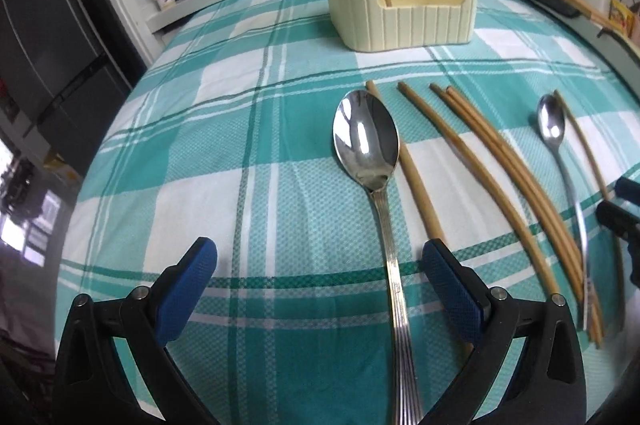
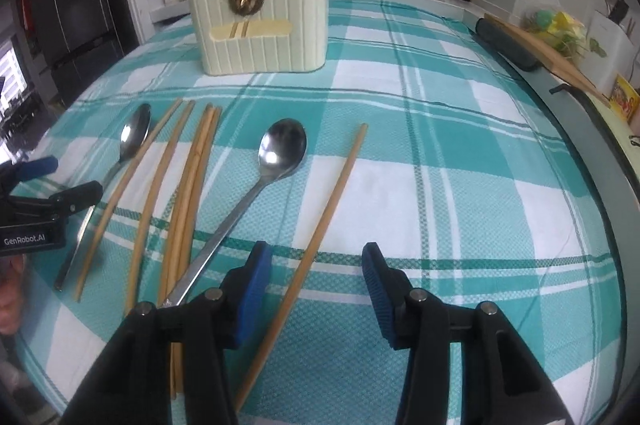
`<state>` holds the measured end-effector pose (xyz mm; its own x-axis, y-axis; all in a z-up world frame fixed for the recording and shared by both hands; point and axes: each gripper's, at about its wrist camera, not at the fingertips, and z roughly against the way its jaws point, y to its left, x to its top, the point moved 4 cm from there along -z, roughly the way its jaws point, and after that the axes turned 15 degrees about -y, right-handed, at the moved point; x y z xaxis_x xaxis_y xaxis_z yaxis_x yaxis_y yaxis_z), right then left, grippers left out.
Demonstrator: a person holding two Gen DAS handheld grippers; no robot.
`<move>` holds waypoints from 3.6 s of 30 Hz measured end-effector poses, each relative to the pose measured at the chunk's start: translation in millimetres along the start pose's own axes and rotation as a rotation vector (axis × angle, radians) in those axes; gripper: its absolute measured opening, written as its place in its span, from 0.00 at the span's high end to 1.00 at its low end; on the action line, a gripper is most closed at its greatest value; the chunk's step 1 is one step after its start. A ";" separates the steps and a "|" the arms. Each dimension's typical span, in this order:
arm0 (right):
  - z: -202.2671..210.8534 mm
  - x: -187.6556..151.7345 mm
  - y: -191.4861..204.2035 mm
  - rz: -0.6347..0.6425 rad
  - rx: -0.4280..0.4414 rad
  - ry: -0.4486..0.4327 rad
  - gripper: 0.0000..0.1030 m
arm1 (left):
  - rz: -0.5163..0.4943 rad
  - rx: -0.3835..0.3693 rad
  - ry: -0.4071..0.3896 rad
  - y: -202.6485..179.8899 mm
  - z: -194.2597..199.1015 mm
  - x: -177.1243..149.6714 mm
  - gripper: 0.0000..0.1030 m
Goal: Organize utensils
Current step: 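Move the right gripper back over the chopsticks and spoons, then grasp a chopstick with the right gripper while the left gripper grasps a spoon, then lower the chopstick and spoon into the cream caddy with both grippers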
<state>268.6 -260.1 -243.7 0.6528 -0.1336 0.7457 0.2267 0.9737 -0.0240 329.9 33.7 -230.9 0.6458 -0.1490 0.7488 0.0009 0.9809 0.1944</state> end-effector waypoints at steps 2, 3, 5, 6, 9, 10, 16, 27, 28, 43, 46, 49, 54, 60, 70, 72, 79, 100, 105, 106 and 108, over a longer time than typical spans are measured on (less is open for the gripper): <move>-0.6 -5.2 -1.0 0.015 -0.009 0.011 0.55 | -0.001 -0.003 -0.008 4.1 1.6 -2.7 0.00; 0.8 -6.4 -3.3 0.028 -0.027 0.015 0.55 | -0.002 -0.005 -0.003 6.8 1.8 -3.1 0.00; 4.1 -7.4 -12.4 0.031 -0.057 0.024 0.55 | -0.003 -0.003 0.008 13.0 1.5 -3.5 0.00; 5.1 -8.0 -19.1 0.022 -0.071 0.030 0.55 | -0.002 -0.003 0.015 15.4 0.2 -3.5 0.00; 5.9 -7.9 -34.3 -0.004 -0.073 0.057 0.55 | 0.012 -0.032 0.029 16.8 -4.8 -0.4 0.01; 5.5 -7.4 -36.8 -0.010 -0.062 0.065 0.54 | 0.016 -0.051 0.035 14.8 -7.4 1.3 0.01; -11.7 4.4 -36.1 -0.018 0.004 0.091 0.53 | 0.055 -0.153 0.076 6.0 -33.5 18.1 0.00; -67.4 47.9 -28.4 0.043 0.050 0.118 0.76 | 0.104 -0.200 0.074 1.0 -59.8 45.2 0.25; -71.2 51.8 -27.6 0.043 0.049 0.114 0.82 | 0.098 -0.204 0.069 -1.0 -59.8 48.2 0.40; 2.2 92.9 -44.4 -0.148 0.188 -0.064 0.95 | 0.180 -0.267 -0.163 29.0 41.1 82.7 0.60; 37.9 103.6 -46.6 -0.152 0.212 -0.131 0.95 | 0.198 -0.280 -0.221 37.5 71.7 91.3 0.60; 68.3 112.3 -47.8 -0.155 0.226 -0.196 0.95 | 0.211 -0.290 -0.274 43.9 96.8 98.7 0.60; 104.2 123.7 -46.4 -0.148 0.209 -0.318 0.95 | 0.223 -0.303 -0.343 50.4 123.6 114.5 0.60; 118.5 143.3 -47.0 -0.158 0.190 -0.418 0.95 | 0.248 -0.331 -0.362 56.5 132.8 135.7 0.60; 104.1 219.6 -37.1 -0.137 0.223 -0.495 0.95 | 0.284 -0.363 -0.409 80.2 131.9 233.2 0.60; 98.4 246.3 -33.3 -0.123 0.226 -0.531 0.95 | 0.284 -0.341 -0.444 84.3 128.7 261.6 0.60; 65.6 333.7 -12.4 -0.076 0.242 -0.642 0.95 | 0.312 -0.282 -0.514 88.1 87.0 337.2 0.60; -133.8 306.4 -24.3 -0.139 0.179 -0.250 0.92 | 0.241 -0.189 -0.127 35.1 -109.6 302.8 0.58; -121.5 306.3 -34.5 -0.193 0.173 -0.236 0.73 | 0.237 -0.215 -0.135 43.7 -78.7 286.1 0.38; -111.9 305.8 -37.0 -0.201 0.178 -0.248 0.70 | 0.217 -0.218 -0.145 46.6 -64.5 279.5 0.34; -88.8 300.2 -40.8 -0.193 0.191 -0.260 0.68 | 0.168 -0.209 -0.158 51.1 -33.9 262.1 0.28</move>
<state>519.5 -356.4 -78.0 0.4001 -0.2907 0.8692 0.1728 0.9553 0.2399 525.1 49.0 -46.2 0.5236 0.0156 0.8518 0.0722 0.9954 -0.0626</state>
